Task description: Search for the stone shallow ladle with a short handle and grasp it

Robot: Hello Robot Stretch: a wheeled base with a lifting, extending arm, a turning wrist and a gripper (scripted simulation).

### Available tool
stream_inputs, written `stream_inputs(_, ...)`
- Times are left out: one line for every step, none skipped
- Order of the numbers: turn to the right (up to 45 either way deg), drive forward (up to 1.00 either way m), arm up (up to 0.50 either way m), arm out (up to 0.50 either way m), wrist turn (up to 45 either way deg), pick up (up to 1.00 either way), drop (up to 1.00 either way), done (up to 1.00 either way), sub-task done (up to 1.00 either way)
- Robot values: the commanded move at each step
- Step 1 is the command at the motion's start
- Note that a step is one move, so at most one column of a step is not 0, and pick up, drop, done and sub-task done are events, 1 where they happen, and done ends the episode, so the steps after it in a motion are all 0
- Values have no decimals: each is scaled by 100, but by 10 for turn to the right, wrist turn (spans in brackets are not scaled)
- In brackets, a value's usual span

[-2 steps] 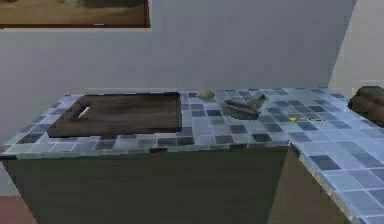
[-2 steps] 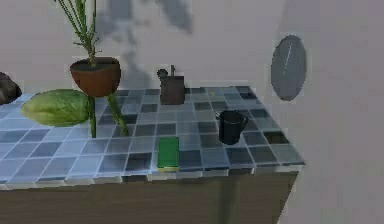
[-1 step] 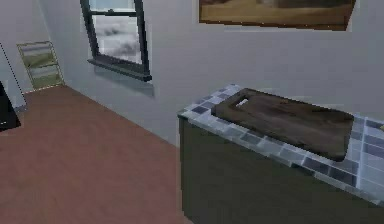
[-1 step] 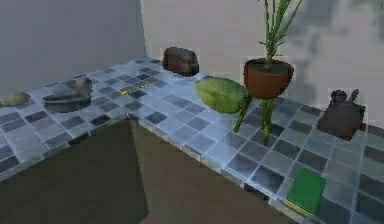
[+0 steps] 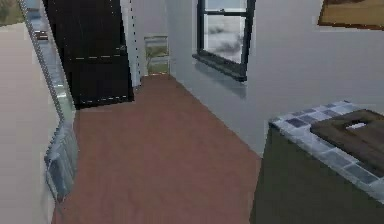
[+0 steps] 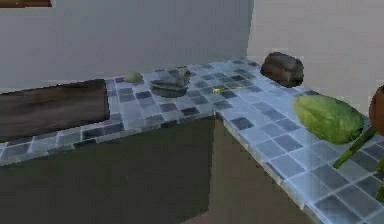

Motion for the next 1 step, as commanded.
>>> stream_inputs(450,0,0,0,0,0,0,0,0)
